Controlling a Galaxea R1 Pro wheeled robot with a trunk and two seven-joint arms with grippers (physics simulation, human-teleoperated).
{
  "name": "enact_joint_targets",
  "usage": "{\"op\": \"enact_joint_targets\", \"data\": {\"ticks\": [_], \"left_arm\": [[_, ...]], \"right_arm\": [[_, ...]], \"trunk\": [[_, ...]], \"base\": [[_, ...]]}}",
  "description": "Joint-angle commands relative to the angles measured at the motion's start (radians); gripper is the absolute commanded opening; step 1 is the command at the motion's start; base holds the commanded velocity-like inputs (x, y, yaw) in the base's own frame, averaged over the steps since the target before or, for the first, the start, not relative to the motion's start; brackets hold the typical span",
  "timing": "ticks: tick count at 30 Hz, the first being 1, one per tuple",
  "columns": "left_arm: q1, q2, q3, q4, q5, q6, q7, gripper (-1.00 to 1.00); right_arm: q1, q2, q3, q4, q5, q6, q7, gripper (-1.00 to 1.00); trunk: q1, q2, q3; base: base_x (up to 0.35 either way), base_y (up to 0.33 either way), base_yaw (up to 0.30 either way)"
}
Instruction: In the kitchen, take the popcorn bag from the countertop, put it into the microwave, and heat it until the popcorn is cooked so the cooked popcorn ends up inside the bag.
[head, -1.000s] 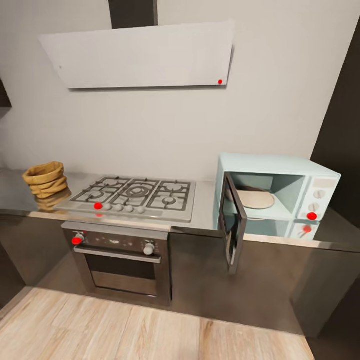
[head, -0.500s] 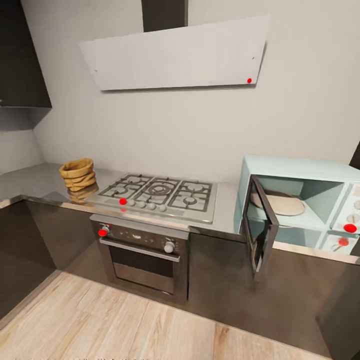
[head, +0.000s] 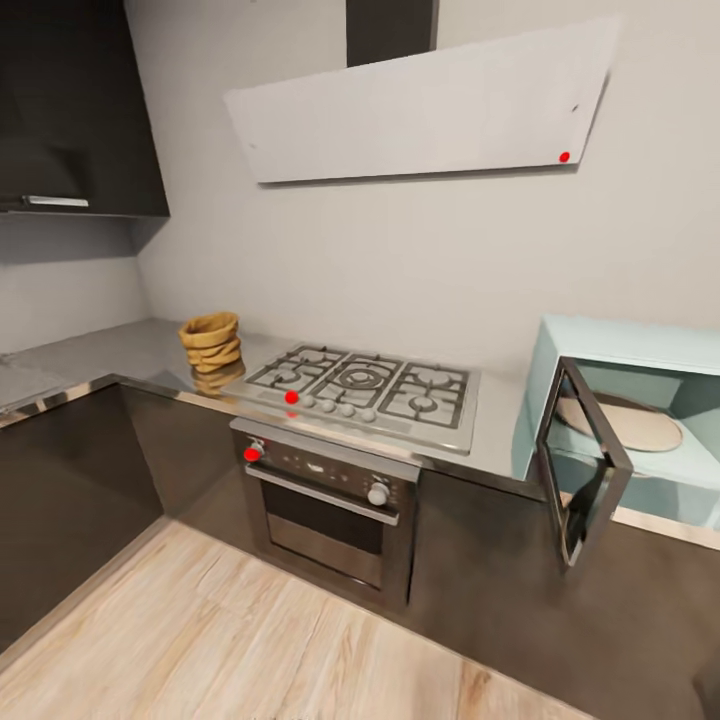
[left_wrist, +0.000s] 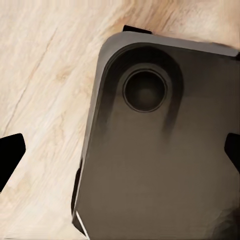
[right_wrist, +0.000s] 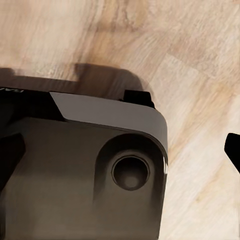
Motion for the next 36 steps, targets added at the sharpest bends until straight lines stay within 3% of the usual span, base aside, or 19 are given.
{"op": "enact_joint_targets", "data": {"ticks": [1,7,13,23,33,34,36], "left_arm": [[0.001,0.002,0.0,-0.001,0.004,-0.001,0.001,1.0],[0.001,0.002,0.0,-0.001,0.003,-0.001,0.001,1.0],[0.001,0.003,0.0,-0.001,0.006,-0.001,0.001,1.0],[0.001,0.004,0.0,-0.001,0.005,-0.001,0.001,1.0],[0.001,-0.003,0.007,-0.002,0.011,-0.001,0.0,1.0],[0.001,-0.02,0.008,-0.003,0.011,0.0,-0.008,1.0],[0.001,-0.032,0.011,0.0,0.019,0.002,-0.009,1.0]], "right_arm": [[-0.002,0.0,-0.001,0.003,0.01,-0.005,0.0,1.0],[0.0,0.0,-0.001,0.004,0.01,0.003,-0.004,1.0],[0.001,0.001,-0.001,0.005,0.01,0.006,-0.058,1.0],[0.001,-0.01,0.002,0.003,0.011,0.016,-0.058,1.0],[0.001,-0.004,0.002,0.003,0.1,0.016,-0.059,1.0],[0.001,-0.006,0.002,0.003,0.104,0.016,-0.059,1.0],[0.001,-0.004,0.003,0.003,0.106,0.015,-0.06,1.0]], "trunk": [[0.0,0.0,-0.001],[0.0,0.0,-0.001],[0.0,0.0,-0.001],[0.0,0.0,-0.001],[0.0,0.0,-0.001],[0.0,0.0,-0.001],[0.0,0.0,-0.001]], "base": [[0.0,0.0,0.273],[0.0,0.0,0.273],[0.0,0.0,0.274],[0.0,0.0,0.273],[0.0,0.0,0.273],[0.0,0.0,0.273],[0.0,0.0,0.273]]}}
